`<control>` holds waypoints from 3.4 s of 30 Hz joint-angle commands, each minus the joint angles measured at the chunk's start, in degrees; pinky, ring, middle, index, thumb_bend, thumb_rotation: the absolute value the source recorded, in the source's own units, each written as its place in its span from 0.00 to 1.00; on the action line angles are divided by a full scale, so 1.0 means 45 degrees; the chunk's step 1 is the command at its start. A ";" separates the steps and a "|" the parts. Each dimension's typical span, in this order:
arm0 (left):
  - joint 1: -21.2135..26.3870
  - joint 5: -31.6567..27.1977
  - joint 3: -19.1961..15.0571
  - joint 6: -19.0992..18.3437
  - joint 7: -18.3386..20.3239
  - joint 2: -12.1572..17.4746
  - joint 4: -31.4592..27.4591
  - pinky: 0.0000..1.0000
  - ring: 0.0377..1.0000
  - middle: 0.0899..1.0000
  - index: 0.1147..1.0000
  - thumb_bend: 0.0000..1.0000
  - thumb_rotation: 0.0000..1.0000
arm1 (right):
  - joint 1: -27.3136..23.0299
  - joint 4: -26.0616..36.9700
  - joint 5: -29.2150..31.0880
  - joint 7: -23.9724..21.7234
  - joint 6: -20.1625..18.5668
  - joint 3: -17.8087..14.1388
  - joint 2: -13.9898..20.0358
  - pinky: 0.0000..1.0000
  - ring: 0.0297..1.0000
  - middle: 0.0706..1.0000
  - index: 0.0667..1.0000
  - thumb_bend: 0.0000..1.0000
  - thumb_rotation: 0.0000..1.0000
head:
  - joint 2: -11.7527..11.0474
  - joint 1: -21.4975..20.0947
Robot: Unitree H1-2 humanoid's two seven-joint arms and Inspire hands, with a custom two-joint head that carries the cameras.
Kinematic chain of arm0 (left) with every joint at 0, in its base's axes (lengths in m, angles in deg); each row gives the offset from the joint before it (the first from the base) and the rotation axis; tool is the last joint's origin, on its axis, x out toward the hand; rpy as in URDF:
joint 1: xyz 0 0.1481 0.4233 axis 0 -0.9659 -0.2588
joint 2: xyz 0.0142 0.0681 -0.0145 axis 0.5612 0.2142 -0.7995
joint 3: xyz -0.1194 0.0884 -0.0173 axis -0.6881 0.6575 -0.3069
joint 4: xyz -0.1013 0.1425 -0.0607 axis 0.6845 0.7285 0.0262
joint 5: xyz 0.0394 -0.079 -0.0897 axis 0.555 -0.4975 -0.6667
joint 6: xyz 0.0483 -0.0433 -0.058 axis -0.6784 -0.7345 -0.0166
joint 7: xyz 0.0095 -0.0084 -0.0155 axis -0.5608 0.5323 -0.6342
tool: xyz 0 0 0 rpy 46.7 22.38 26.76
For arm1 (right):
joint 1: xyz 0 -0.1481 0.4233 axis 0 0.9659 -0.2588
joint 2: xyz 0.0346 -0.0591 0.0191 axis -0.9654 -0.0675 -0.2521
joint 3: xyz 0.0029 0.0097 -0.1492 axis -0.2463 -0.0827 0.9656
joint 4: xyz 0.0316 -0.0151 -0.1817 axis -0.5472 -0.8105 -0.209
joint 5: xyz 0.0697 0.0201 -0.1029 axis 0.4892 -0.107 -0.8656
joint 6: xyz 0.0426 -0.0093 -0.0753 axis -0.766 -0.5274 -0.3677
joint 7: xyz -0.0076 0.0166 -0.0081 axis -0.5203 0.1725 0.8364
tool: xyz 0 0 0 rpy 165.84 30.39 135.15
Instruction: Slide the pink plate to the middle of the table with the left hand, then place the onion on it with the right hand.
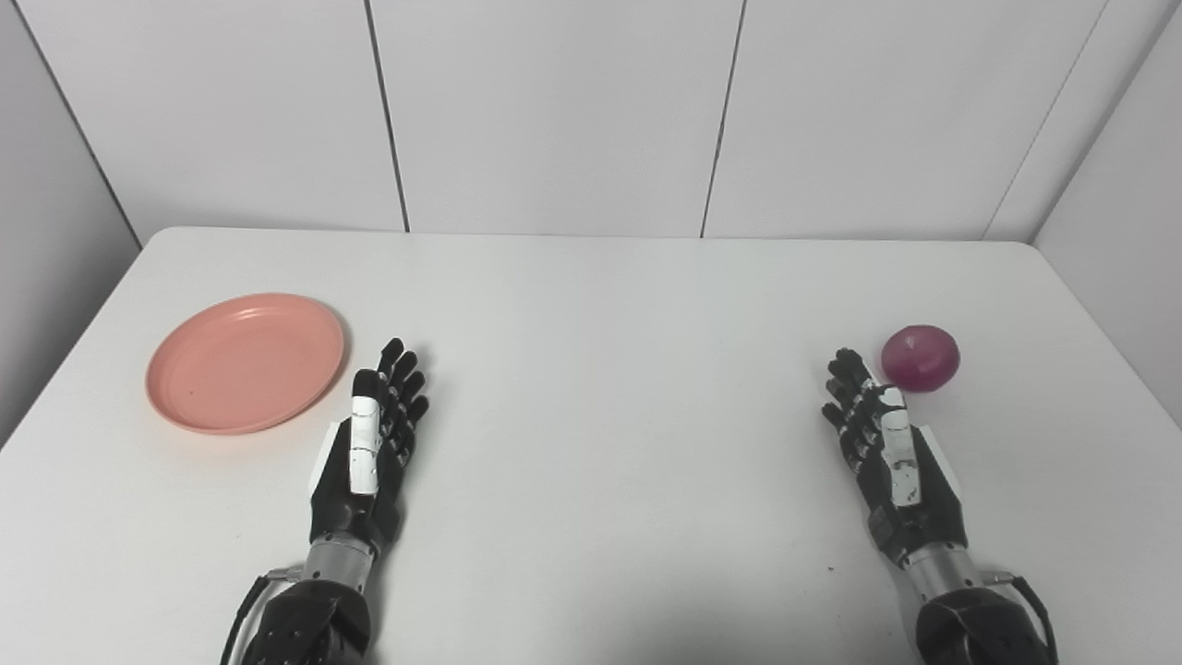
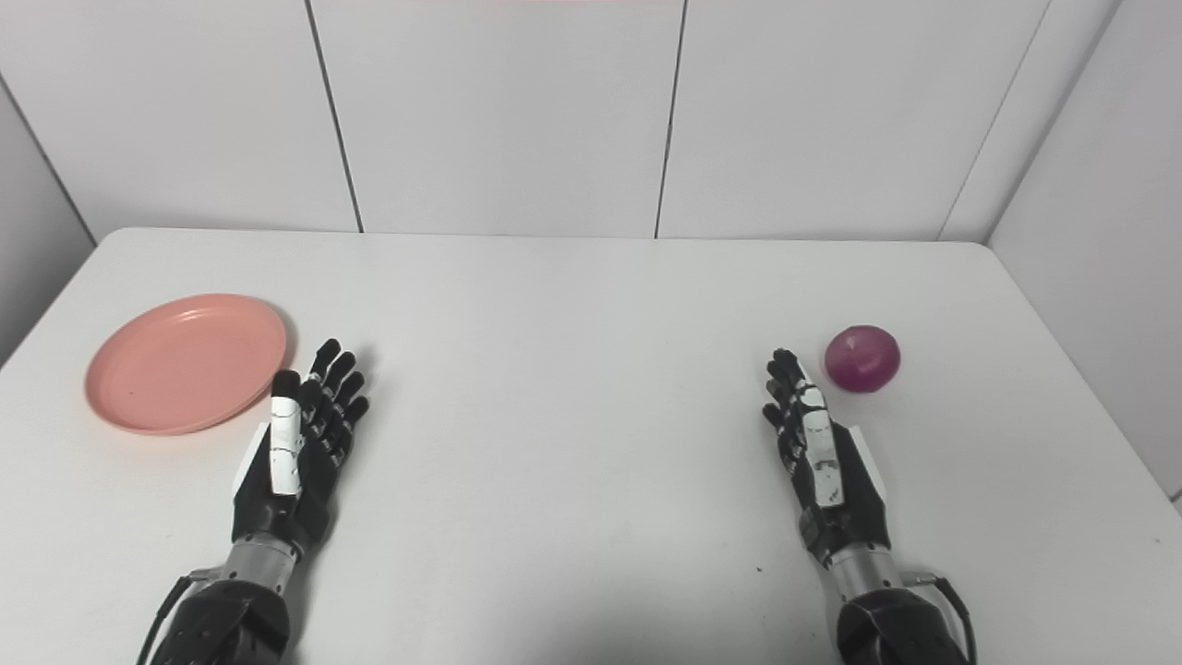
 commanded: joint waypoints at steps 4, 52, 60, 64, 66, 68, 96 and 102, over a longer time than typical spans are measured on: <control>0.0018 0.0382 0.0245 0.0416 -0.0301 -0.0470 0.0269 1.00 1.00 1.00 1.00 0.85 1.00 | -0.0072 -0.0406 0.0284 -0.0494 0.0582 -0.0215 0.0394 1.00 1.00 0.99 0.97 0.90 1.00 | -0.0163 0.0555; 0.0386 0.1130 0.0903 0.1701 -0.0786 -0.1803 0.1608 1.00 1.00 1.00 1.00 0.83 1.00 | -0.0515 -0.2640 0.1157 -0.2024 0.1490 -0.1102 0.1419 1.00 1.00 1.00 1.00 0.88 1.00 | -0.1266 0.3135; 0.0586 0.0670 0.0609 0.1325 -0.0464 -0.1390 0.0829 1.00 1.00 1.00 1.00 0.93 1.00 | -0.0529 -0.2489 0.1047 -0.1898 0.1497 -0.0980 0.1218 1.00 1.00 1.00 1.00 0.88 1.00 | -0.1266 0.2903; 0.1018 0.0803 0.0549 0.1441 -0.0286 -0.0877 0.0375 0.99 0.95 0.96 0.94 0.94 1.00 | -0.0476 -0.2347 0.0970 -0.1865 0.1511 -0.0936 0.1145 1.00 1.00 1.00 1.00 0.87 1.00 | -0.1245 0.2785; 0.1317 0.0745 0.0485 0.1505 -0.0209 -0.0605 0.0290 0.98 0.94 0.94 0.93 0.95 1.00 | -0.0454 -0.2274 0.0928 -0.1835 0.1510 -0.0916 0.1104 1.00 1.00 1.00 1.00 0.87 1.00 | -0.1253 0.2756; 0.1707 0.0567 0.0360 0.1407 -0.0168 -0.0354 0.0199 0.97 0.93 0.93 0.91 0.96 1.00 | -0.0443 -0.2231 0.0890 -0.1802 0.1507 -0.0898 0.1069 1.00 1.00 1.00 1.00 0.87 1.00 | -0.1265 0.2736; 0.6785 -0.1205 -0.2900 -0.0331 -0.0215 0.3423 0.0487 0.89 0.88 0.89 0.87 1.00 1.00 | -0.0444 -0.1991 0.0643 -0.1749 0.1483 -0.0798 0.0896 1.00 1.00 1.00 1.00 0.87 1.00 | -0.1133 0.2855; 0.7165 -0.1002 -0.3371 -0.0096 -0.0327 0.4323 0.2001 0.91 0.89 0.89 0.88 0.99 1.00 | -0.0470 -0.2031 0.0744 -0.1814 0.1431 -0.0799 0.0928 1.00 1.00 1.00 1.00 0.86 1.00 | -0.1087 0.2916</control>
